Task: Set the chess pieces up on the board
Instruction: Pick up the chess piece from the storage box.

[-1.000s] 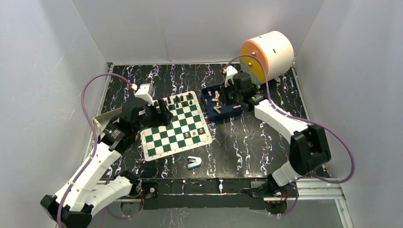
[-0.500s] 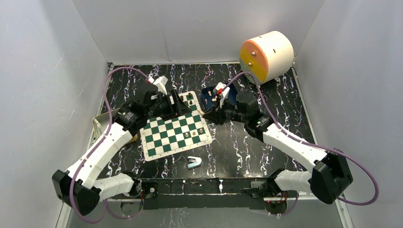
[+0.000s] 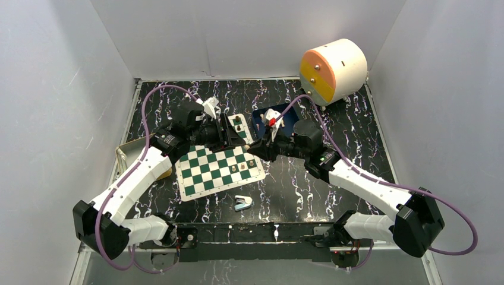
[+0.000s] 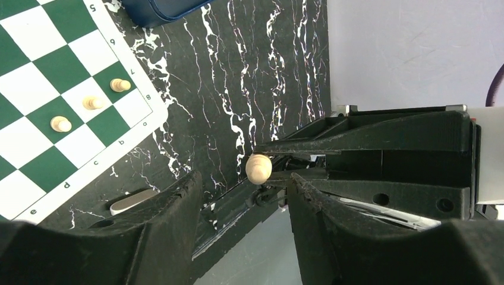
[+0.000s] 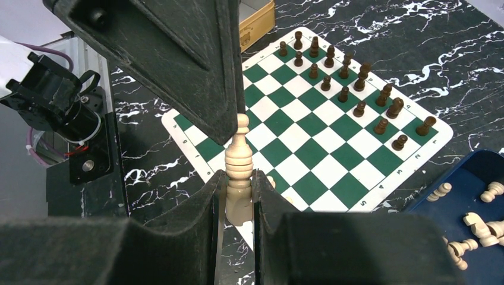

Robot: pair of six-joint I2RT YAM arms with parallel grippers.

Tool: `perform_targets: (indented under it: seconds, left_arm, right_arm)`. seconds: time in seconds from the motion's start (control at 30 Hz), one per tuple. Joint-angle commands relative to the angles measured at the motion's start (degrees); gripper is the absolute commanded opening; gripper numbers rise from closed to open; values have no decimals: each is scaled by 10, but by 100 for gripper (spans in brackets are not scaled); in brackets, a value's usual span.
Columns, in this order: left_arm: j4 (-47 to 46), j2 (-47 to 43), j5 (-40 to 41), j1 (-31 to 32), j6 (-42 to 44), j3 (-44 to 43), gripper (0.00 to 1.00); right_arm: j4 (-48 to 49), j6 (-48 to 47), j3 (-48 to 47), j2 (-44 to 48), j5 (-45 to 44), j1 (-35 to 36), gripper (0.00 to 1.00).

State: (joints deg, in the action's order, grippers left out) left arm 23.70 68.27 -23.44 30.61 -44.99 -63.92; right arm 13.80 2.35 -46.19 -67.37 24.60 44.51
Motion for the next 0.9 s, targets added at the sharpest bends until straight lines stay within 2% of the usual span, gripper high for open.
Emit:
perform_targets:
  seconds: [0.0, 0.17, 0.4, 0.53, 0.77, 0.87]
  left_arm:
    - [-6, 2, -30, 3, 11, -9, 52]
    - [-22, 3, -45, 3, 8, 3, 50]
    - [-28, 3, -49, 2, 11, 10, 41]
    - [-28, 10, -55, 2, 14, 10, 30]
    - [-28, 20, -57, 2, 33, -1, 6]
    - [-12, 27, -43, 3, 53, -11, 5]
  right_arm:
    - [43, -4, -6, -2, 0, 7, 22]
    - [42, -6, -7, -1, -2, 12, 22]
    - [40, -8, -12, -3, -2, 15, 21]
    - [42, -9, -9, -1, -5, 15, 21]
    - [36, -8, -4, 3, -24, 15, 21]
    - [32, 3, 6, 12, -44, 15, 21]
